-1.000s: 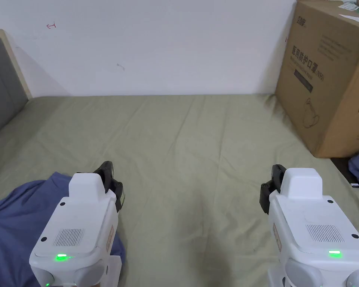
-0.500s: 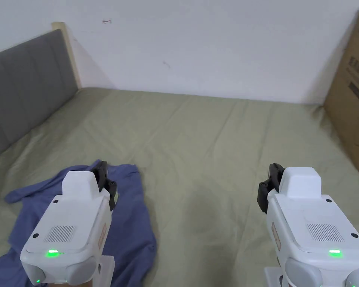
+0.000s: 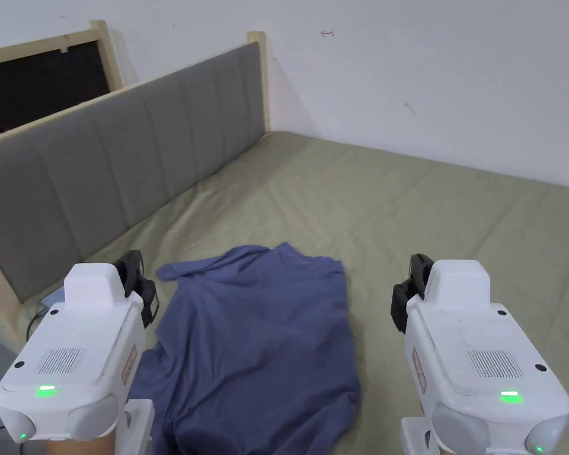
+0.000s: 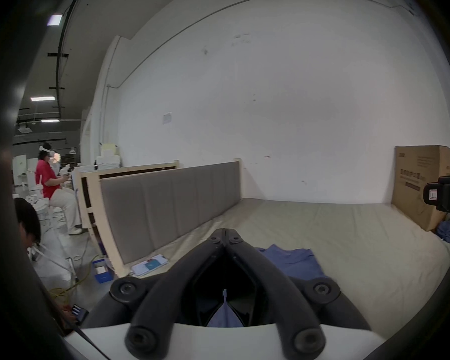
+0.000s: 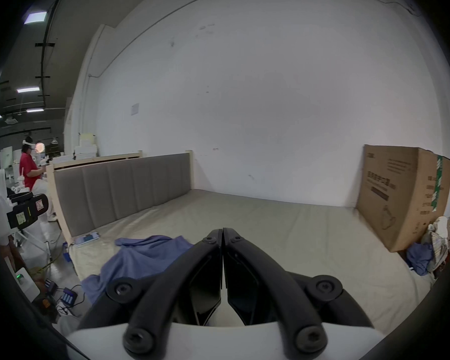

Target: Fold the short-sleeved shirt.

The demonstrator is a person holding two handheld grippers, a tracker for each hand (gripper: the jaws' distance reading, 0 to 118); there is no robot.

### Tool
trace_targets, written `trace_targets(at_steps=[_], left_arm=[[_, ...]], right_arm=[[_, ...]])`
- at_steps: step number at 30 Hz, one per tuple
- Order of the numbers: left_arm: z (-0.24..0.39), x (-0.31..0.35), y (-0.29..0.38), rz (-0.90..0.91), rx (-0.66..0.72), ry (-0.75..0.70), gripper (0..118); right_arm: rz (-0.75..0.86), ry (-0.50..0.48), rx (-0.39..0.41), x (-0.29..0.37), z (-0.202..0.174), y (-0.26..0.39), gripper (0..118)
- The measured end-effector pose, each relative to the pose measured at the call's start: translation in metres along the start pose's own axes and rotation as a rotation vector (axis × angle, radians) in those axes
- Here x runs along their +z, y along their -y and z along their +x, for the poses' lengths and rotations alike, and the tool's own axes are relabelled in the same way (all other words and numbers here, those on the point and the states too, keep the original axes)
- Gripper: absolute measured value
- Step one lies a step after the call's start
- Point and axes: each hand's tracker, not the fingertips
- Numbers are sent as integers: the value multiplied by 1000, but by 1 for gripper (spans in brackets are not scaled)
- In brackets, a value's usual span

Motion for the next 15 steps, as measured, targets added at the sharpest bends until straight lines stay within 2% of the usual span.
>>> trace_targets(at_steps=[8, 15], left_arm=[[-15, -3, 6, -45, -6, -10, 0], [-2, -59, 13, -265, 111, 152, 0]], right_arm=[[-2, -43, 2, -9, -18, 1, 0], [-14, -21, 12, -12, -3, 4, 0]])
